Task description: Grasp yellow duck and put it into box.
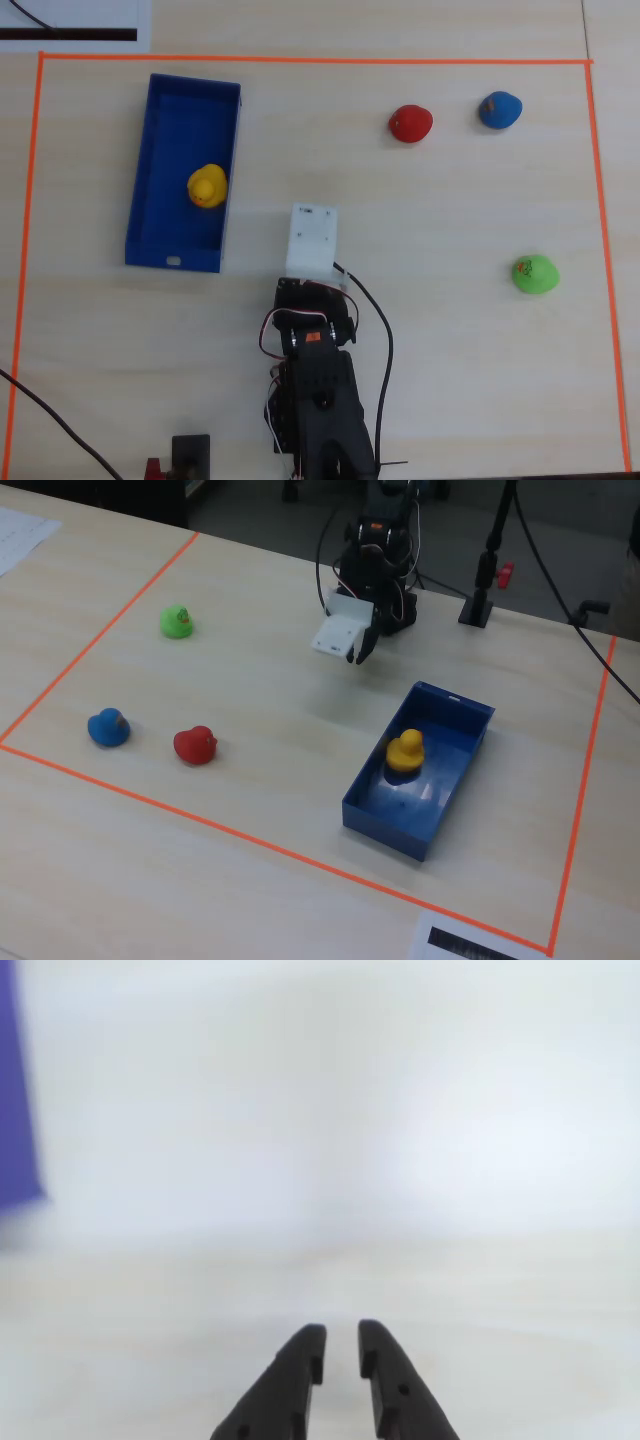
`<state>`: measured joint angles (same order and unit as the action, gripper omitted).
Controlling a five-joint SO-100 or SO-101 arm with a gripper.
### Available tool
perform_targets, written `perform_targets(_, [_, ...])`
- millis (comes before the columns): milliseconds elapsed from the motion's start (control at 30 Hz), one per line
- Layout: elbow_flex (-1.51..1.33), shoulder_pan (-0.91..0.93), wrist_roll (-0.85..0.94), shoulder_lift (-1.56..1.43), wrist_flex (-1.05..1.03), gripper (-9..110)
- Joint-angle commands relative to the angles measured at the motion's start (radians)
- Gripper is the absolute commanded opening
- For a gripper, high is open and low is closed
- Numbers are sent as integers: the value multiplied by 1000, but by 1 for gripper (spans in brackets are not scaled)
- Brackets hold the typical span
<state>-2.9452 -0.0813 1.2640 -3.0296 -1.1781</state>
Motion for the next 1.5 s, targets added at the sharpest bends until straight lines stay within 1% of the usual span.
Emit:
perform_targets(0, [-75, -18, 37, -101, -17, 0])
perform_targets(200, [-166, -18, 107, -190, -86, 0])
perform_targets(367, [-166, -25, 98, -202, -100, 0])
perform_targets(500, [-166, -15, 94, -279, -140, 0])
perform_targets(633, [-166, 8, 94, -281, -140, 1])
perform_targets(700, [-166, 18, 94, -281, -140, 8])
perform_targets(1467, [-166, 26, 94, -281, -141, 8])
